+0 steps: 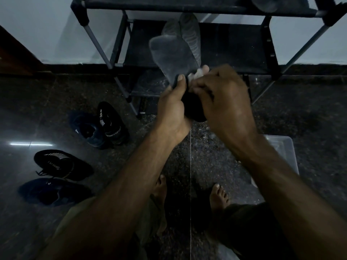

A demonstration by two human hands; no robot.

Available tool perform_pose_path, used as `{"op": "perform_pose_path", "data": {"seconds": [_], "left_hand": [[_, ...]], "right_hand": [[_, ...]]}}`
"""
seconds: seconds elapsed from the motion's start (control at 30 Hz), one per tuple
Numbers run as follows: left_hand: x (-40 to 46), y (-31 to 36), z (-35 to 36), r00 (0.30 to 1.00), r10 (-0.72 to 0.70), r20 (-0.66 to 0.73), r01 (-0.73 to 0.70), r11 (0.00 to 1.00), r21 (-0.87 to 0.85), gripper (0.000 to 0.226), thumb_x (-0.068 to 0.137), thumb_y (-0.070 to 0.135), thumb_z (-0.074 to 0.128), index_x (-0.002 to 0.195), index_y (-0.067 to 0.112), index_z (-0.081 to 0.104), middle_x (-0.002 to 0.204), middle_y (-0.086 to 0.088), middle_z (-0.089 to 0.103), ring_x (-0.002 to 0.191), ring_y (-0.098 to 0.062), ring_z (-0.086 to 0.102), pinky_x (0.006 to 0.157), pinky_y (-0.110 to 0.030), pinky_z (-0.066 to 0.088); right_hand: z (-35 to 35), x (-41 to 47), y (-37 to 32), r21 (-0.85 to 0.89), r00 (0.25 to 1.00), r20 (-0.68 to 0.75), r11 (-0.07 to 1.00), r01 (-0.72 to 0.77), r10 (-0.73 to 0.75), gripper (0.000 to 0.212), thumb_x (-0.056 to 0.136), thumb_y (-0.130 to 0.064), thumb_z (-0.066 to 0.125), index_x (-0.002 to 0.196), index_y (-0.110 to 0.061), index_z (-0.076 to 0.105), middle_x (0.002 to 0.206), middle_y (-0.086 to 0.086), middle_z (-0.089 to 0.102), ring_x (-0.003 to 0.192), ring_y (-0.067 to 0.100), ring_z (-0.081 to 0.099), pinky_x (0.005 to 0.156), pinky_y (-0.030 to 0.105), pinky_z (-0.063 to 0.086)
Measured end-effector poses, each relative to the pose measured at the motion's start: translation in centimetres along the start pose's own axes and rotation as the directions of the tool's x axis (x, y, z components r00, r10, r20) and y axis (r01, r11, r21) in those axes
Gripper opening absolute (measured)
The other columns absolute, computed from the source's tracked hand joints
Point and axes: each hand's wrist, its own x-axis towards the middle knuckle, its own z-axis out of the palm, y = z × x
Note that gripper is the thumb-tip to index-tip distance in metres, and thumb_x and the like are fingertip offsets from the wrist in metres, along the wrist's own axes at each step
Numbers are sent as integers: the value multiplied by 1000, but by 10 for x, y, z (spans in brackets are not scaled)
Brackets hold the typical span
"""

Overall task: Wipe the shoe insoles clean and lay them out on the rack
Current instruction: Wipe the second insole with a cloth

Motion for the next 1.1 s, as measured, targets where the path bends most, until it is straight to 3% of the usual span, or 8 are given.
{"op": "perform_pose_path", "data": {"seconds": [0.1,0.27,0.43,0.6,0.77,0.93,1.0,1.1], "left_hand": [[1,-2,0,1000,-20,-8,20,1000,23,36,105,25,37,131,4,52,134,-22,57,123,-35,57,105,-51,44],[2,2,-4,999,-44,-2,44,999,13,34,106,25,34,120,6,59,129,-16,62,122,-28,59,106,-42,45],[1,1,-5,992,-129,17,128,991,41,50,104,44,30,117,9,64,120,-9,68,118,-23,62,102,-39,49],[5,-1,-6,991,-137,-8,137,988,73,58,102,51,31,130,8,58,129,-14,64,118,-27,62,100,-44,50],[5,-1,-11,988,-153,15,150,983,101,76,98,64,19,132,8,56,135,-7,60,125,-18,57,107,-35,44],[7,-4,-10,989,-144,-24,145,989,34,66,100,58,24,123,9,62,128,-12,64,121,-26,60,107,-45,44],[8,-6,-9,990,-135,-34,137,988,68,65,101,56,22,133,10,56,132,-13,61,122,-27,59,105,-45,46],[8,-7,-7,991,-127,-42,130,988,83,62,101,54,25,136,12,54,135,-12,60,122,-27,59,103,-45,47]], "right_hand": [[-7,5,14,-82,996,-71,995,-50,44,12,90,-11,64,94,-3,73,95,10,58,81,15,56,70,28,52],[6,-4,-5,44,998,62,999,15,-18,20,94,-10,56,90,1,73,88,8,54,74,9,51,67,15,46],[4,-1,9,-52,999,38,999,4,-2,16,92,-12,61,95,-4,74,90,12,60,80,19,58,67,30,52],[-4,2,19,-70,996,2,994,-84,84,12,91,-12,63,95,-7,73,96,11,61,85,16,57,72,21,45],[17,-9,-9,-29,993,122,1000,11,-7,20,88,-6,55,92,1,73,91,21,62,84,33,58,72,35,43],[5,-4,6,-48,995,100,999,-13,18,18,94,-17,60,95,-8,75,90,7,58,80,14,54,67,21,45],[-1,0,18,-66,995,58,995,-72,75,13,92,-16,63,95,-10,74,92,6,60,82,11,52,68,12,40],[-2,1,23,-91,996,26,992,-86,88,13,92,-16,64,94,-10,75,93,7,62,84,13,54,70,16,41]]}}
